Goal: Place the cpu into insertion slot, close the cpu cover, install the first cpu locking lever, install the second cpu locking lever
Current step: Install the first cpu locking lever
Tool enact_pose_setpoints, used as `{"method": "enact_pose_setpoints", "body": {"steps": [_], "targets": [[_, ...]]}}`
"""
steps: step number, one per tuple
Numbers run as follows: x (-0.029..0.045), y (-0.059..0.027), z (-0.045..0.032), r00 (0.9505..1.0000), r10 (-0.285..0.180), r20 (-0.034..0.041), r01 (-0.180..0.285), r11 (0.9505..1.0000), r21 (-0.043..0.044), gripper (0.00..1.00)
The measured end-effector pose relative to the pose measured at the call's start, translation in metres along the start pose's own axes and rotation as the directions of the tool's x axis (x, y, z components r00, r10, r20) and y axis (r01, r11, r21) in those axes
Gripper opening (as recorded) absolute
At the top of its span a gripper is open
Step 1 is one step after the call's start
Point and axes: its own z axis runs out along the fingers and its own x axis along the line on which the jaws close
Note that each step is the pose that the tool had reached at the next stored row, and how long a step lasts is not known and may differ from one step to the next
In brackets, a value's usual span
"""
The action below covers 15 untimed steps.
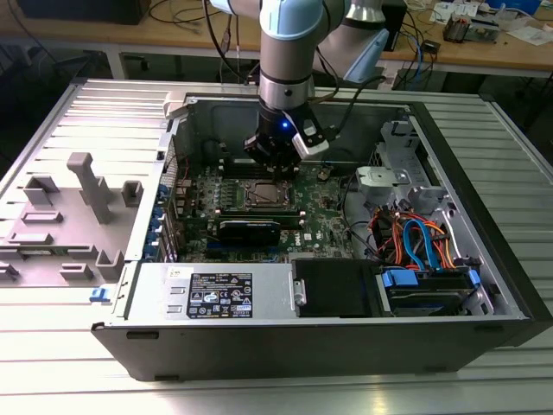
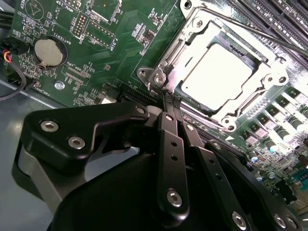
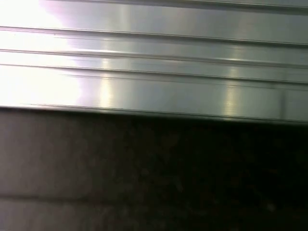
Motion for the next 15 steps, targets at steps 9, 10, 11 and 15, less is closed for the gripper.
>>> {"method": "enact_pose_setpoints", "body": {"steps": [9, 10, 11, 15], "targets": [[0.0, 0.0001, 0.0003, 1.0, 0.0, -0.0004, 0.0, 1.0, 0.0009, 0.11], [0.0, 0.0003, 0.0003, 1.0, 0.0, -0.0004, 0.0, 1.0, 0.0007, 0.11], [0.0, 0.0005, 0.0003, 1.0, 0.0, -0.0004, 0.0, 1.0, 0.0006, 0.11], [-0.0001, 0.0008, -0.0022, 1.0, 0.0, 0.0, 0.0, 1.0, 0.0001, 0.11]]}}
